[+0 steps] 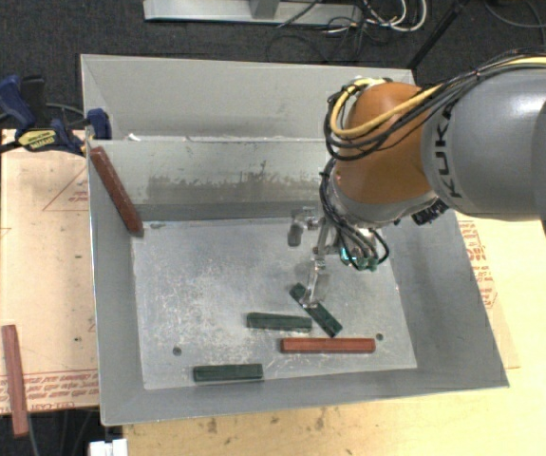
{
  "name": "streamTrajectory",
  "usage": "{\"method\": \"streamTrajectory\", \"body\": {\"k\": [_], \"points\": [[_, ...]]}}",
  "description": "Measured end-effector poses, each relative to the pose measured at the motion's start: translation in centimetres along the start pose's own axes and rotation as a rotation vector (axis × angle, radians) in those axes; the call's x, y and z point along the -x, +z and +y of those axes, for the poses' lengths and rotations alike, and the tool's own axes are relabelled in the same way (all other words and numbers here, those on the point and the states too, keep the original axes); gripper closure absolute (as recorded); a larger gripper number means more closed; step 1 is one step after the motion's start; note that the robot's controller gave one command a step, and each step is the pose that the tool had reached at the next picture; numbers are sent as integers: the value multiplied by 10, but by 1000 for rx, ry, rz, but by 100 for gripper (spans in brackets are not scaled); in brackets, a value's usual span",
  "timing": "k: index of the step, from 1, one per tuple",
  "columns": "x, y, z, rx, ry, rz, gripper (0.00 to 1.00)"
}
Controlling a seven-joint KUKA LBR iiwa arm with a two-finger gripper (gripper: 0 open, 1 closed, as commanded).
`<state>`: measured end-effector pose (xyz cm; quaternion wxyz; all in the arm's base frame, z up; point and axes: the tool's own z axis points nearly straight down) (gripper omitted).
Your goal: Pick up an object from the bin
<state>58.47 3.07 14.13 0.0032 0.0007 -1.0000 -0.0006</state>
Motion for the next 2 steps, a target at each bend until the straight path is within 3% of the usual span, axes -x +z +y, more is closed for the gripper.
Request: {"method": "streamTrajectory", "body": {"k": [1, 2], "points": [[-53, 75, -27, 0, -9, 3, 0], [-49, 71, -26, 0, -11, -9, 100]]}}
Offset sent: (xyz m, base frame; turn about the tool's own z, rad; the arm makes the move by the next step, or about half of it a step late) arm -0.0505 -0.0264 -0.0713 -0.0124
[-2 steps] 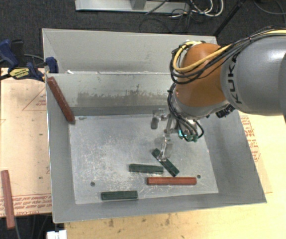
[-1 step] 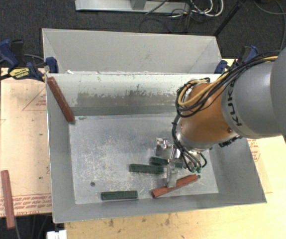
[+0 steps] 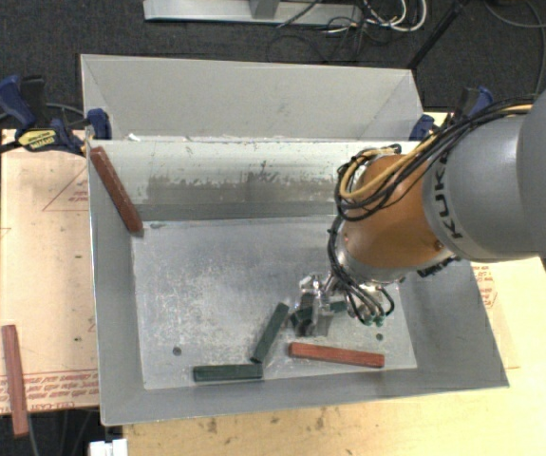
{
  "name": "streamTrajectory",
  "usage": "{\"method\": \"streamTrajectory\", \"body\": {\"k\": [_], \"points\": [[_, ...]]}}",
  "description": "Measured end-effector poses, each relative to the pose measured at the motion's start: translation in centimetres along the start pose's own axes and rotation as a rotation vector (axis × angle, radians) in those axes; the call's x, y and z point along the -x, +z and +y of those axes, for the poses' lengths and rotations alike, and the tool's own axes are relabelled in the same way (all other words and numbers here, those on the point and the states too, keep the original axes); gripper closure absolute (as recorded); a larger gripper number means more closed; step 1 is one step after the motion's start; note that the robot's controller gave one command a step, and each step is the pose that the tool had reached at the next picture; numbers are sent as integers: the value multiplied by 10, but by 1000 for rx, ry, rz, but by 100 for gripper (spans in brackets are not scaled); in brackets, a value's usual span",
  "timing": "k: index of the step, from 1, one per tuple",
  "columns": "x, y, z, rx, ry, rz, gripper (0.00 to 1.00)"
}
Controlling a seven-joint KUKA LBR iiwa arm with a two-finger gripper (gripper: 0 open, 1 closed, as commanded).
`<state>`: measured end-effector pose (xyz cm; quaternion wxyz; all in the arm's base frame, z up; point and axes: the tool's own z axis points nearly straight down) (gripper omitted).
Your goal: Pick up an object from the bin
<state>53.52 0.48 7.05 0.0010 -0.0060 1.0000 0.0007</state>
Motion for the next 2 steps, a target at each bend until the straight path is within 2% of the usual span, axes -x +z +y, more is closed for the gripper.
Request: {"method": "streamTrajectory", "body": {"k": [1, 2], "points": [[-20, -146, 20, 0, -3, -8, 100], [-21, -141, 19, 0, -2, 0, 0]]}}
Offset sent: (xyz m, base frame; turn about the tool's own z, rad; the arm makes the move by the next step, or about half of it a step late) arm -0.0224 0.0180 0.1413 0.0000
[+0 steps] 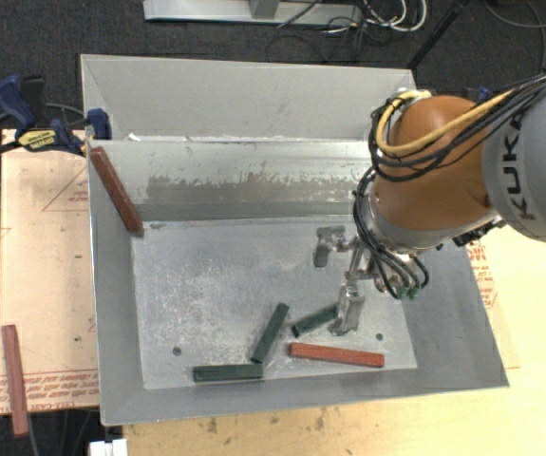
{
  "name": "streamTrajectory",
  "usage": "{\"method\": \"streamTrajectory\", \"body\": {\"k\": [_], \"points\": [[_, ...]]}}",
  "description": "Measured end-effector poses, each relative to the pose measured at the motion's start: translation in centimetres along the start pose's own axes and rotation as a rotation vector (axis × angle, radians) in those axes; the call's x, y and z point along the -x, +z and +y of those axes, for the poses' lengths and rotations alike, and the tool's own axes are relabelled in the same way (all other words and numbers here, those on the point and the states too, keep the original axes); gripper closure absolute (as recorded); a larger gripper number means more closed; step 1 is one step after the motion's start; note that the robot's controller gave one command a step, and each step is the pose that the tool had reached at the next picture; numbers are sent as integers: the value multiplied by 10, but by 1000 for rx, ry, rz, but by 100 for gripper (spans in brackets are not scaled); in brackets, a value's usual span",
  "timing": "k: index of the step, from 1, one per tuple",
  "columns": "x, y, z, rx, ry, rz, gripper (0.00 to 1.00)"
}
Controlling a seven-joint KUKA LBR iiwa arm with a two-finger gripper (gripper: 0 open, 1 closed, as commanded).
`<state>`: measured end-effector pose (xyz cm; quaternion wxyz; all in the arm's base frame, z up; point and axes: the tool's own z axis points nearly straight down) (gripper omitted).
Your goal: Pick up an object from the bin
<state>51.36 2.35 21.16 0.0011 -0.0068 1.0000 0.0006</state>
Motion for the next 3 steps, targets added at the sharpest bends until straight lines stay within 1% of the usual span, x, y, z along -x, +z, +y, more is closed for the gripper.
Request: {"method": "streamTrajectory", "body": {"k": [1, 2, 3], "points": [[24, 140, -2, 0, -65, 7, 0], [25, 136, -2, 0, -65, 1, 100], [-7, -16, -23, -1, -38, -7, 100]]}}
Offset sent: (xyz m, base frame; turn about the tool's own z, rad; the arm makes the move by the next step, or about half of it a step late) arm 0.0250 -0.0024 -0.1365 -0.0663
